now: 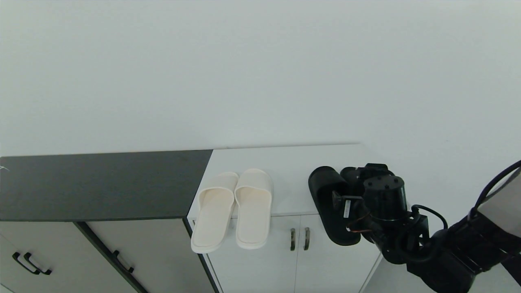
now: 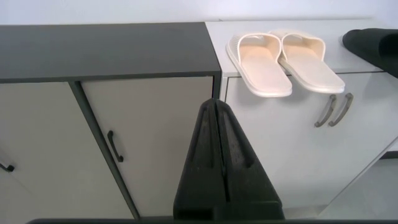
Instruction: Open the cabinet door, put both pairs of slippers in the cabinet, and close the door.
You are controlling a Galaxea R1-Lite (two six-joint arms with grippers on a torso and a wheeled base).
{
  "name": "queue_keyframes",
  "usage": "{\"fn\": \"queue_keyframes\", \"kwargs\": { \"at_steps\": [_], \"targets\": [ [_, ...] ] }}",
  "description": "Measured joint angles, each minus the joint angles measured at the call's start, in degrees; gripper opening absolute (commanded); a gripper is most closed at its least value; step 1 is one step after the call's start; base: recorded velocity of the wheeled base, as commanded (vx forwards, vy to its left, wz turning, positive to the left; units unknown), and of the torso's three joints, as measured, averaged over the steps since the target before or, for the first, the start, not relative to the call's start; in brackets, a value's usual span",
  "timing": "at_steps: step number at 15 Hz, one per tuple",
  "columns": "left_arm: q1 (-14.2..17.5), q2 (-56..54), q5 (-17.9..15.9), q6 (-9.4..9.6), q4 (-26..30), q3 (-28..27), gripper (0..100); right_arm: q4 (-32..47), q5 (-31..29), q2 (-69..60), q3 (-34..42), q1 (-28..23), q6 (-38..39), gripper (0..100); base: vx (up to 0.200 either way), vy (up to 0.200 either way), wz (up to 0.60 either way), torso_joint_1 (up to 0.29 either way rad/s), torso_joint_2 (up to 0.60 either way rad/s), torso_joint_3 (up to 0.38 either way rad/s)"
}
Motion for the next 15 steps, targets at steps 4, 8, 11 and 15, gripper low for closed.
{"fn": "queue_keyframes", "kwargs": {
  "at_steps": [4,8,11,15],
  "targets": [
    [0.0,0.0,0.0,-0.01,0.0,0.0,0,-0.05,0.27,3.72,-2.68,-1.44,0.04,100,0.0,0.0,0.0,0.0,0.0,0.0],
    [0.0,0.0,-0.01,-0.01,0.0,0.0,0,-0.05,0.27,7.44,-7.12,-2.96,-0.3,100,0.0,0.0,0.0,0.0,0.0,0.0],
    [0.0,0.0,0.0,0.0,0.0,0.0,0,-0.11,0.28,9.79,-10.03,-4.44,-0.38,0,0.0,0.0,0.0,0.0,0.0,0.0],
    [0.0,0.0,-0.01,0.0,0.0,0.0,0,-0.2,0.44,11.11,-11.39,-5.0,-0.51,0,0.0,0.0,0.0,0.0,0.0,0.0]
  ]
}}
